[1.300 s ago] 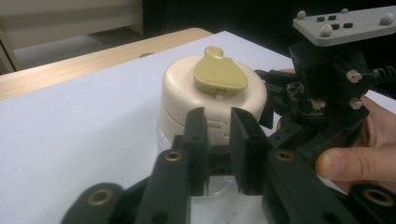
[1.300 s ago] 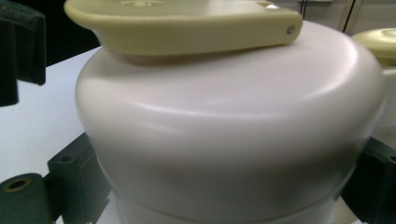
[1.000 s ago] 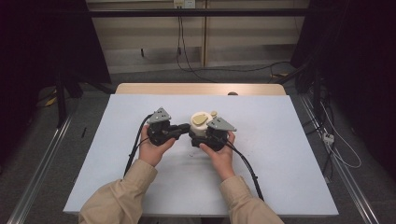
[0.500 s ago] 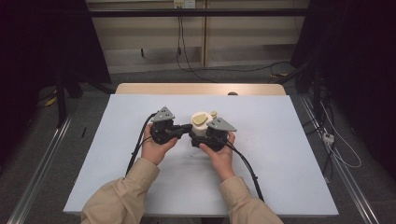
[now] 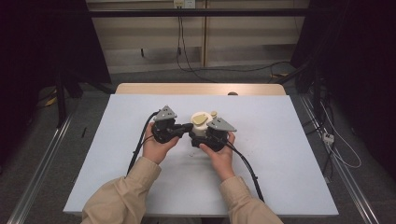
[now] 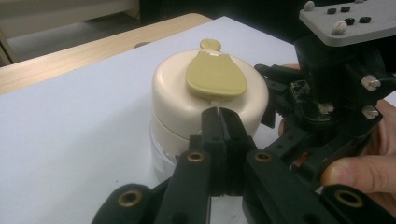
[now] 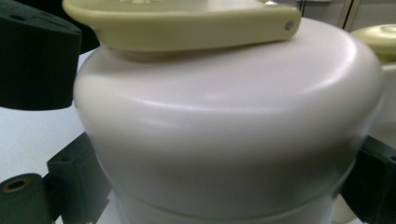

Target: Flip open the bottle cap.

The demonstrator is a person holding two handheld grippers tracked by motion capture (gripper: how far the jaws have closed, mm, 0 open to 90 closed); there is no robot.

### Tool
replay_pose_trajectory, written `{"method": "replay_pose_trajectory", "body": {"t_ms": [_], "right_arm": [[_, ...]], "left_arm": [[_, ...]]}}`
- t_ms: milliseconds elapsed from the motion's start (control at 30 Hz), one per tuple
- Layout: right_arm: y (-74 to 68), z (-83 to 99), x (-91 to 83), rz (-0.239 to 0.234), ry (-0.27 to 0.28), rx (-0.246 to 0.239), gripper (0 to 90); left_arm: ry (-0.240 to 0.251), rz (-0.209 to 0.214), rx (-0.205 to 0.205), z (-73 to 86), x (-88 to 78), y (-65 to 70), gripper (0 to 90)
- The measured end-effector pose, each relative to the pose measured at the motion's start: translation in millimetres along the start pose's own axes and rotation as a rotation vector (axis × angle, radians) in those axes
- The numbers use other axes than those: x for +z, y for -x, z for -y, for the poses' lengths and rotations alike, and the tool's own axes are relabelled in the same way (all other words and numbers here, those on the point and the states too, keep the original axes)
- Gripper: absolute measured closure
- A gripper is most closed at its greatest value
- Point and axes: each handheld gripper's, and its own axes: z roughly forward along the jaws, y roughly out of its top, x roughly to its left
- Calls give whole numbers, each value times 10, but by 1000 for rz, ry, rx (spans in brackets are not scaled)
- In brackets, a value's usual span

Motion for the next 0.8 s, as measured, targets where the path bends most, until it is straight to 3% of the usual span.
{"method": "replay_pose_trajectory", "body": {"t_ms": [467,800], "right_arm": [[-1,0,0,0,-2,0,54],[6,-2,-1,-3,-4,-2,54]], "left_arm": [[-33,-22,41,-90,14,39,900],[-40,-28,28,-115,18,36,900]]}}
